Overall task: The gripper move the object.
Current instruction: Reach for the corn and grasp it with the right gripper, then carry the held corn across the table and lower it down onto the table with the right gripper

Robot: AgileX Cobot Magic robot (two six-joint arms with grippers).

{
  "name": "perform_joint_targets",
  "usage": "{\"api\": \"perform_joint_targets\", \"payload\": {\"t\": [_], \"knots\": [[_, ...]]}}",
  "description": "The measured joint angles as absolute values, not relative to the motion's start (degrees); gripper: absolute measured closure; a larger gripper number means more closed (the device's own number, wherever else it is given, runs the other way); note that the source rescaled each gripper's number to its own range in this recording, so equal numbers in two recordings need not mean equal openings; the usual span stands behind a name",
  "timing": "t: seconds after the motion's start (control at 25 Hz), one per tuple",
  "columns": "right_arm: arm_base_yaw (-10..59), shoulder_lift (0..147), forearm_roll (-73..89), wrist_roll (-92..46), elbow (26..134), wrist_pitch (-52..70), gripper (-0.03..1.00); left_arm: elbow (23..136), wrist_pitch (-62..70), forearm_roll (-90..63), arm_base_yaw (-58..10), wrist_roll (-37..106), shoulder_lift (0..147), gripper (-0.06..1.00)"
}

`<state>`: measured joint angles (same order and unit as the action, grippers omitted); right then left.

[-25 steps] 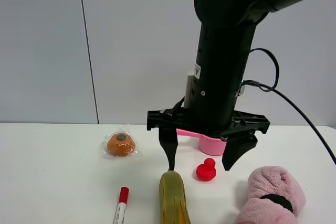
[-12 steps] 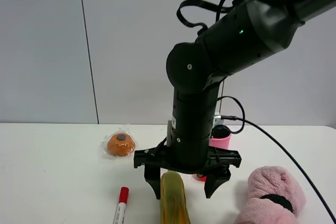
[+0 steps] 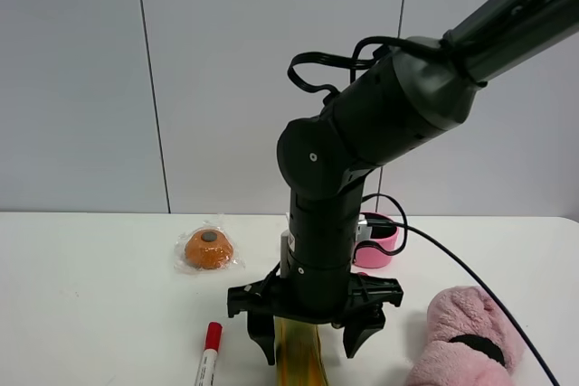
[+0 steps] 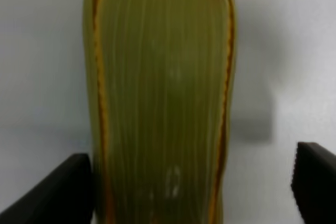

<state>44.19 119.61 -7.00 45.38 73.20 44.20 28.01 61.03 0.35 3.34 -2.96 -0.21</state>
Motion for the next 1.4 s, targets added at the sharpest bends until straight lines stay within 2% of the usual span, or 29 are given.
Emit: {"api": "perform_joint_targets", "payload": {"t": [0.08,0.2,0.24,0.28,0.4,0.44,0.72,1.0,1.2,1.4], "knots": [[44.19,119.91,-7.25,45.33,73.20,44.09,0.32,28.01,61.03,0.35,3.34,-2.96,-0.21,-0.06],[44.19,120.50,-7.83,45.21,73.20,43.26,0.38,28.01,61.03,0.35,3.34,-2.96,-0.21,-0.06],[44.19,120.77,-7.83,45.22,73.20,42.84,0.42,28.01,61.03,0.35,3.34,-2.96,-0.21,-0.06],[44.19,121.01,-7.83,45.01,73.20,42.56,0.50,28.01,61.03,0.35,3.34,-2.96,-0.21,-0.06],[44.19,121.10,-7.83,43.84,73.20,42.42,0.90,28.01,61.03,0.35,3.34,-3.01,-0.21,-0.06],[44.19,121.10,-7.96,43.25,73.20,42.42,0.96,28.01,61.03,0.35,3.34,-3.01,-0.21,-0.06],[44.28,120.98,-9.94,40.98,73.20,42.35,0.97,28.01,61.03,0.35,3.34,-3.01,-0.21,-0.06],[45.94,115.42,-6.81,28.74,74.71,44.77,0.97,28.01,61.03,0.35,3.34,-3.01,-0.21,-0.06],[48.81,109.85,-2.90,24.57,81.62,52.03,0.97,28.01,61.03,0.35,3.34,-3.01,-0.21,-0.06],[52.52,108.93,0.92,23.48,92.66,53.13,0.97,28.01,61.03,0.35,3.34,-3.01,-0.21,-0.06]]}}
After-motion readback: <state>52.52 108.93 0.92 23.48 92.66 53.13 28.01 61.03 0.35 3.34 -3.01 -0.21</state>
